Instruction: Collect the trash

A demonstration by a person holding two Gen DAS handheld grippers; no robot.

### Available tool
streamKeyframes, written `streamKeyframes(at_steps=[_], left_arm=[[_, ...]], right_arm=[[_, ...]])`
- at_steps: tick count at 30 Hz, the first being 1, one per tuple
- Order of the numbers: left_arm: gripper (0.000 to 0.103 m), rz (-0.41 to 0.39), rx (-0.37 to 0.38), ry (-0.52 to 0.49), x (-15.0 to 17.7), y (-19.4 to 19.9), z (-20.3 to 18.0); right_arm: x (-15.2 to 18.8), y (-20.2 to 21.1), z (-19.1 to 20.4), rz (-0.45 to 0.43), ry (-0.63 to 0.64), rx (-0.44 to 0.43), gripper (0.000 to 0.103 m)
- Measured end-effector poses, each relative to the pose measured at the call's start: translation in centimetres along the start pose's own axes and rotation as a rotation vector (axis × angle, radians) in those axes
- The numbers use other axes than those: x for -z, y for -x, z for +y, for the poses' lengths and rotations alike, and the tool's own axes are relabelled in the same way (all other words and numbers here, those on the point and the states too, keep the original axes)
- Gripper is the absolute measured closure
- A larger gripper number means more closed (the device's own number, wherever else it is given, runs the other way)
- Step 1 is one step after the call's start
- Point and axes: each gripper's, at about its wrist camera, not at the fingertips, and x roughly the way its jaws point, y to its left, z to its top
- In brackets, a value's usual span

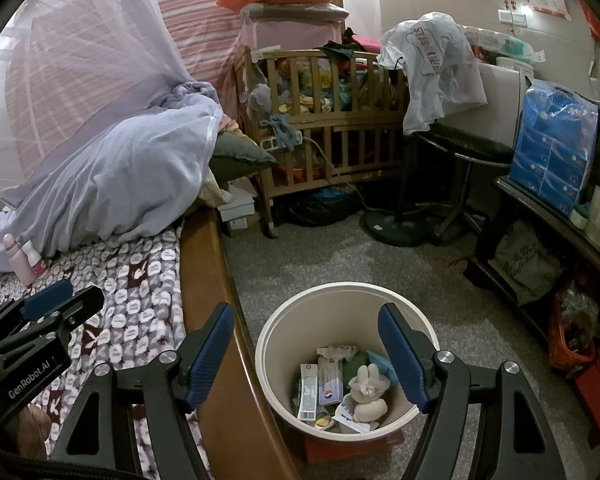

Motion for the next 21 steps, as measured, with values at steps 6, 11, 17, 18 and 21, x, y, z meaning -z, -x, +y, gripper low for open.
streamKeyframes(at_steps=[6,11,17,18,21], left_arm=[[0.055,0.004,0.006,-0.003,-0.01,-0.08,-0.07],[0.055,0.011,0.014,-0.004,0.02,-0.22,-0.04],[0.055,0.026,0.028,-0.007,0.07,-0.53,0.14],[0.055,0.029,0.032,-0.005,0.12,-0.57,0.16],[0.055,0.037,0.041,0.002,0.18,-0.72,0.47]], right_arm=[[-0.17,-0.09,-0.02,0.0,0.001,0.0,0.031],[0.32,-0.18,-0.25,0.008,-0.002,0.001,0.031],[0.43,-0.33,-0.22,0.013,-0.002,0.004,0.031],[0.52,-0.36,-0.25,0.015,-0.002,0.004,0.031],[0.45,-0.64,-0.17,0.023,-0.001,0.004,0.031]])
